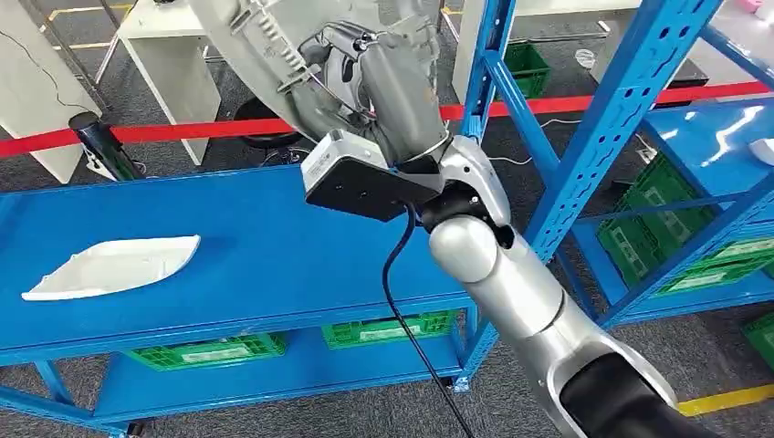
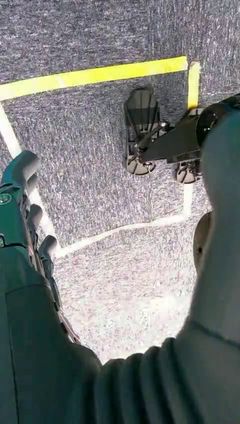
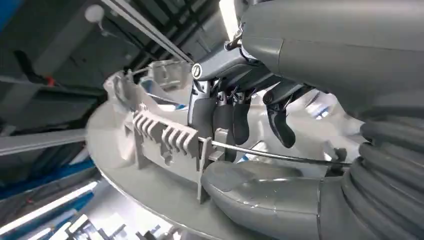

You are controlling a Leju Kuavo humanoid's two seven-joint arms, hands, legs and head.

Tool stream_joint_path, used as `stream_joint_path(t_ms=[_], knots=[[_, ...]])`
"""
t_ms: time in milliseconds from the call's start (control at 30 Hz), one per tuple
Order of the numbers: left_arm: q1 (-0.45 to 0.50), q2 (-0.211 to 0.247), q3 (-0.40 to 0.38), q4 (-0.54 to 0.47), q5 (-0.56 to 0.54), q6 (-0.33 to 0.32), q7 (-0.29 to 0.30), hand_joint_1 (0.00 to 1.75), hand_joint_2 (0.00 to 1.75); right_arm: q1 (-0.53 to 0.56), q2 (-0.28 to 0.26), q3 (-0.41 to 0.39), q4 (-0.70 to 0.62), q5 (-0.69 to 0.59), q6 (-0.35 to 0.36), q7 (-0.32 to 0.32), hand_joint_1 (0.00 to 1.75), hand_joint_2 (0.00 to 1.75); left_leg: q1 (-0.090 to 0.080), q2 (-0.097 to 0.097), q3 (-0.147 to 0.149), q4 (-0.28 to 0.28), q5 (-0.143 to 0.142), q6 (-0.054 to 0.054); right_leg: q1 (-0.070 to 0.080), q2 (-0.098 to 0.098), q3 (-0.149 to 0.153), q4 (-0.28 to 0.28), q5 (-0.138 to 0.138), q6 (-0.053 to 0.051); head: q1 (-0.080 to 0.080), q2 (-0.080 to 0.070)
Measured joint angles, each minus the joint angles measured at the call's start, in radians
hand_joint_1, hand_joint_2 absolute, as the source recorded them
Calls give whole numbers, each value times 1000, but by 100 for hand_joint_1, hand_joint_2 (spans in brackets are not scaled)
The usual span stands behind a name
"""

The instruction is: Take the parts from the cabinet and place them on the table.

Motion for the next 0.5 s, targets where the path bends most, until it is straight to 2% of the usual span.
stream_joint_path(t_ms=[200, 367, 500], knots=[[-4, 0, 0, 0, 0, 0, 2, 0, 175, 15, 0, 14, -32, 18, 0, 6, 175, 175, 0, 0, 0, 0, 0, 0, 0, 0, 0, 0, 0, 0, 0, 0], [-5, 2, 1, 0, -16, -27, 44, 0, 175, 17, 0, 32, -32, 17, 0, 7, 175, 175, 0, 0, 0, 0, 0, 0, 0, 0, 0, 0, 0, 0, 0, 0], [-5, 2, 18, 0, 19, -61, 18, 0, 175, 17, 0, 43, -32, 5, 2, 4, 175, 175, 0, 0, 0, 0, 0, 0, 0, 0, 0, 0, 0, 0, 0, 0]])
